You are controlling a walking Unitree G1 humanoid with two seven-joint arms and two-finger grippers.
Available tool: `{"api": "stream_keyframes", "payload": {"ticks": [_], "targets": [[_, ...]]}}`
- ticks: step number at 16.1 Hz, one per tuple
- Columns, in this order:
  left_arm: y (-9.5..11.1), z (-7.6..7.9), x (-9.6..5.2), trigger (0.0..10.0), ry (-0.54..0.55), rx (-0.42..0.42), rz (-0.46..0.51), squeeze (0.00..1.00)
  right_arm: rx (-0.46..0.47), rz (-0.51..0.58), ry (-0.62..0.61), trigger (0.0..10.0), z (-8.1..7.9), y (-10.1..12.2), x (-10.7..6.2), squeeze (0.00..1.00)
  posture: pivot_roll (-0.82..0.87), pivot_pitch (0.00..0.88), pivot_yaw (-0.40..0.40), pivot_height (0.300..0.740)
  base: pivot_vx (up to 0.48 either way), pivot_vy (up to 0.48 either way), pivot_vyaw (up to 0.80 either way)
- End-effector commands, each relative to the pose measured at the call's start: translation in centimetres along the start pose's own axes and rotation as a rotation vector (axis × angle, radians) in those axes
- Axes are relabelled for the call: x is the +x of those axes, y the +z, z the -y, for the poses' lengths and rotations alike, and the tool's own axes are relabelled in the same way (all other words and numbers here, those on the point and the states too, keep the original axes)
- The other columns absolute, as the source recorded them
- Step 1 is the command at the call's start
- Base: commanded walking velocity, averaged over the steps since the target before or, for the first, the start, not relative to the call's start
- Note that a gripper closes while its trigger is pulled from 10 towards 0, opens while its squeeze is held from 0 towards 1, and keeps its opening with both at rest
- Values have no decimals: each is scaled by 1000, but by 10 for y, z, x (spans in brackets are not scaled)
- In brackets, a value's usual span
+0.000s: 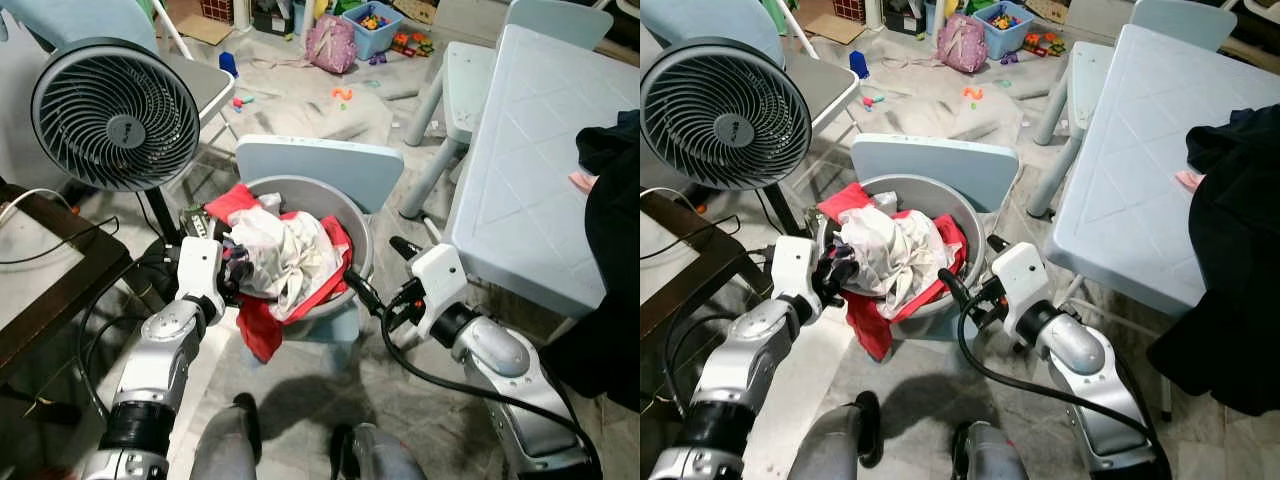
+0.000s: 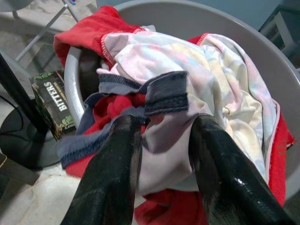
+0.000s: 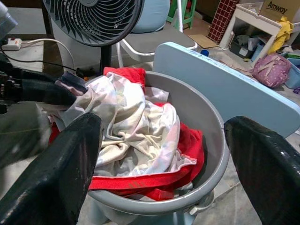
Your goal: Hang hanger
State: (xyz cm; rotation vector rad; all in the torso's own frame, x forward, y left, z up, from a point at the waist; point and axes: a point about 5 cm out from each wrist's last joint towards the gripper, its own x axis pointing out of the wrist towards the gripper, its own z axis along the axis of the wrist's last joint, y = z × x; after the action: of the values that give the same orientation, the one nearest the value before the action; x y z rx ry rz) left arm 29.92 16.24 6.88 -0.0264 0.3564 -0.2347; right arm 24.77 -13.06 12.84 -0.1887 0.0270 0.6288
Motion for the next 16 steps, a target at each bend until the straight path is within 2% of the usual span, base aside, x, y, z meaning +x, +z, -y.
{"api": "stream_keyframes", "payload": {"ticks": [1, 6, 7, 8, 16], "targets": [[-2, -2, 3, 10000, 8, 5, -10, 0, -4, -7, 0, 10000, 1, -1, -1, 0, -99, 158, -104, 740, 0, 0, 0], [-3, 0, 15, 10000, -10, -19, -23, 0, -4, -9, -2, 10000, 1, -1, -3, 0, -109, 164, -104, 740, 0, 0, 0], [-3, -1, 17, 9451, -2, -48, -24, 0, -3, -9, -2, 10000, 0, -1, -4, 0, -111, 166, -102, 740, 0, 0, 0], [-3, -1, 19, 0, 0, -85, -25, 0, -1, -10, 0, 10000, 0, -1, -4, 0, -111, 166, -102, 740, 0, 0, 0], [-4, -4, 23, 0, 38, -178, -29, 0, 35, -33, 109, 10000, -13, -5, -8, 0, -109, 165, -101, 740, 0, 0, 0]]}}
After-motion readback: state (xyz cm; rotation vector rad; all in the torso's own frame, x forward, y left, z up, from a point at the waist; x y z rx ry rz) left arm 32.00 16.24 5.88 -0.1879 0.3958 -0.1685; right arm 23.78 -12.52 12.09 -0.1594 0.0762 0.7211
